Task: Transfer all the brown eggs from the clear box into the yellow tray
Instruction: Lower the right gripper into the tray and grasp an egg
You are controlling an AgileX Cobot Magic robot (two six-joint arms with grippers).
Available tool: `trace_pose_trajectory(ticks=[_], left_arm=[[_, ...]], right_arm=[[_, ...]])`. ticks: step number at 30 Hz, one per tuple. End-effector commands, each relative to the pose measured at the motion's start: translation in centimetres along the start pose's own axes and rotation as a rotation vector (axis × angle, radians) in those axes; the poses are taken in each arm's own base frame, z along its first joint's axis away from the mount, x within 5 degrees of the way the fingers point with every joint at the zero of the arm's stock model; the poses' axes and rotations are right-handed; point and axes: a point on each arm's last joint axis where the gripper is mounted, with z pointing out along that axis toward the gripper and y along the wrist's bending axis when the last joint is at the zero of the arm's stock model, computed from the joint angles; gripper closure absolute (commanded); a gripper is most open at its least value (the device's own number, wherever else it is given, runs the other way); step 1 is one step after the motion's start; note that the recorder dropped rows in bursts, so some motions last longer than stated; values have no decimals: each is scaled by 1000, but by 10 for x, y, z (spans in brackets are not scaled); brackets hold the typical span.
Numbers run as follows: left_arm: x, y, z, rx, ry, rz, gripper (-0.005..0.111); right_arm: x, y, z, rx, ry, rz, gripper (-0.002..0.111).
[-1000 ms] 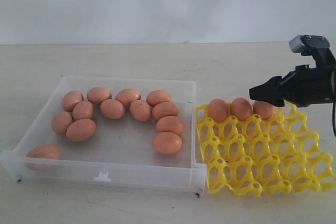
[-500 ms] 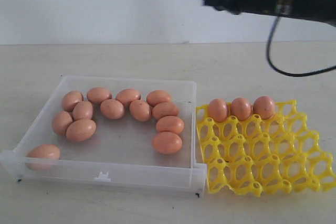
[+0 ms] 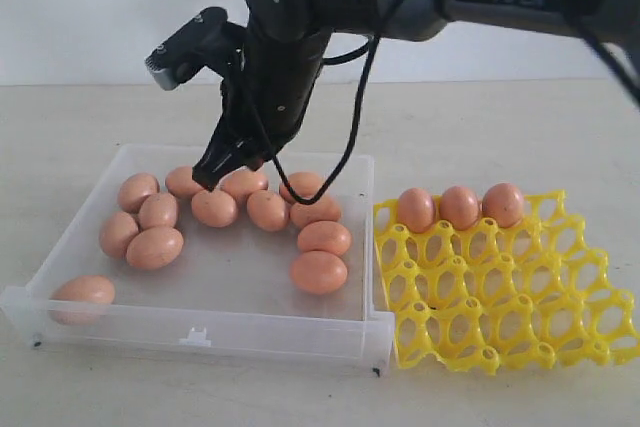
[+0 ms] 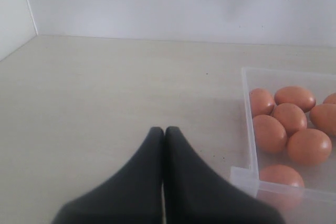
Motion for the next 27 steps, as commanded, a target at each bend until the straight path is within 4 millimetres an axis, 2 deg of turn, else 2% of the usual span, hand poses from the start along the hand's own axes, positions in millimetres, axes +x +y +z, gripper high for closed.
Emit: trace_pose_trajectory(ticks=[1, 2, 4, 7, 11, 12, 14, 16, 17, 20, 25, 27], left_arm=[[1, 0, 0, 0, -1, 5, 111], [1, 0, 0, 0, -1, 5, 111], [1, 0, 0, 0, -1, 5, 111], [1, 0, 0, 0, -1, 5, 111], [1, 0, 0, 0, -1, 5, 111], [1, 0, 0, 0, -1, 5, 111], [1, 0, 0, 0, -1, 5, 111], [1, 0, 0, 0, -1, 5, 111], [1, 0, 0, 0, -1, 5, 111], [1, 0, 0, 0, -1, 5, 111], [1, 0, 0, 0, -1, 5, 111], [1, 0, 0, 0, -1, 5, 111]], right_arm=[[-12, -3, 21, -104, 43, 31, 79], [-13, -5, 31, -95, 53, 60, 63], [-10, -9, 48, -45, 87, 96, 45], [2, -13, 67, 6, 179, 117, 45], [8, -14, 93, 30, 184, 101, 46], [9, -14, 96, 32, 178, 105, 48], [10, -14, 100, 31, 182, 107, 69], [9, -14, 99, 32, 177, 107, 100], [8, -14, 98, 34, 170, 106, 108], [0, -16, 86, 45, 109, 106, 107], [-22, -16, 48, 19, -67, 211, 107], [-25, -13, 38, 4, -157, 245, 107]])
